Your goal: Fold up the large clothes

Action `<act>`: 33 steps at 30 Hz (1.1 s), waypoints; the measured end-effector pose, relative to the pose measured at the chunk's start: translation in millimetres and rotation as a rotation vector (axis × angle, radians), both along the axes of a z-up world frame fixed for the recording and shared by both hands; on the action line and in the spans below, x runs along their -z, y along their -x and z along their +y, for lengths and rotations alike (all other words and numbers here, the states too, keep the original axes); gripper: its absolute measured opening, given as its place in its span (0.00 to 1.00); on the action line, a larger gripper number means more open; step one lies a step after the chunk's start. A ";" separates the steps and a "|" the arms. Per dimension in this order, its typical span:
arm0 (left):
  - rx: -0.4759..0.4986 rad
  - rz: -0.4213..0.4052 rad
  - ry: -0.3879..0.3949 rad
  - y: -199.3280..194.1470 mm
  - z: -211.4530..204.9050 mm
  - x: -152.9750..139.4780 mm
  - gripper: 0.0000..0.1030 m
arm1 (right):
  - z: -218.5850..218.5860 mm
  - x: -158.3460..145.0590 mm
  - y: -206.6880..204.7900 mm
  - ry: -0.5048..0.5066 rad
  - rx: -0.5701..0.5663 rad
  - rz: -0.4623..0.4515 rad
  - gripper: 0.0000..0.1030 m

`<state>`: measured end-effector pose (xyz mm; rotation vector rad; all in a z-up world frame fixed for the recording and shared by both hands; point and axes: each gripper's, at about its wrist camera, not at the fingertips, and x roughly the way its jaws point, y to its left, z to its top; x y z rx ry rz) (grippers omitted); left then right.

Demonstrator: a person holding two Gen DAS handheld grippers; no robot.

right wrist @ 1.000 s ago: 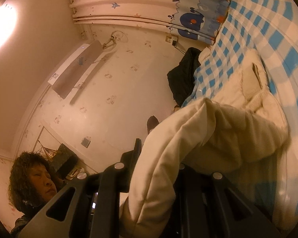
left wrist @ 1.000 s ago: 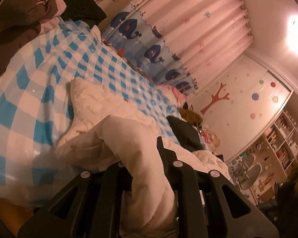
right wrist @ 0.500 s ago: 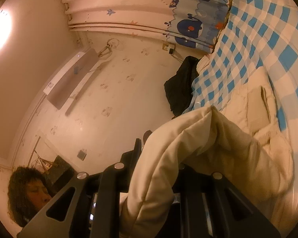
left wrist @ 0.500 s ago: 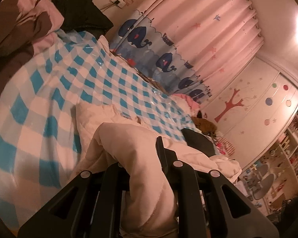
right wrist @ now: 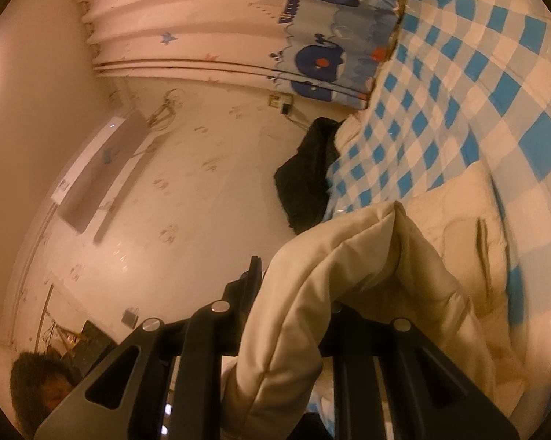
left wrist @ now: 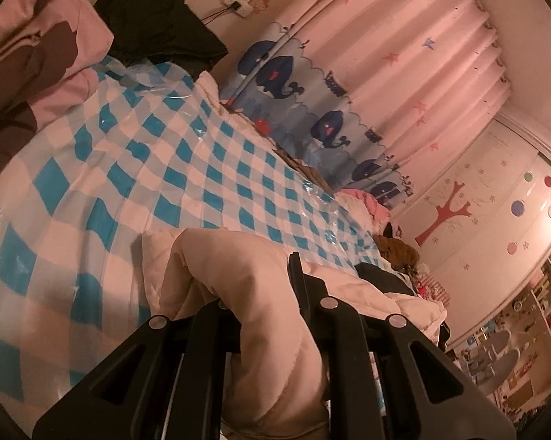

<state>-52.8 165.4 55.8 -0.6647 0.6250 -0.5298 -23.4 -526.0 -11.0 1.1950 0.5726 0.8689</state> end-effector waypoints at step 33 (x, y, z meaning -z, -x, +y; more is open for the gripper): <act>-0.163 0.347 -0.078 -159.2 -21.7 132.4 0.15 | 6.8 110.5 -136.9 0.060 0.051 0.402 0.29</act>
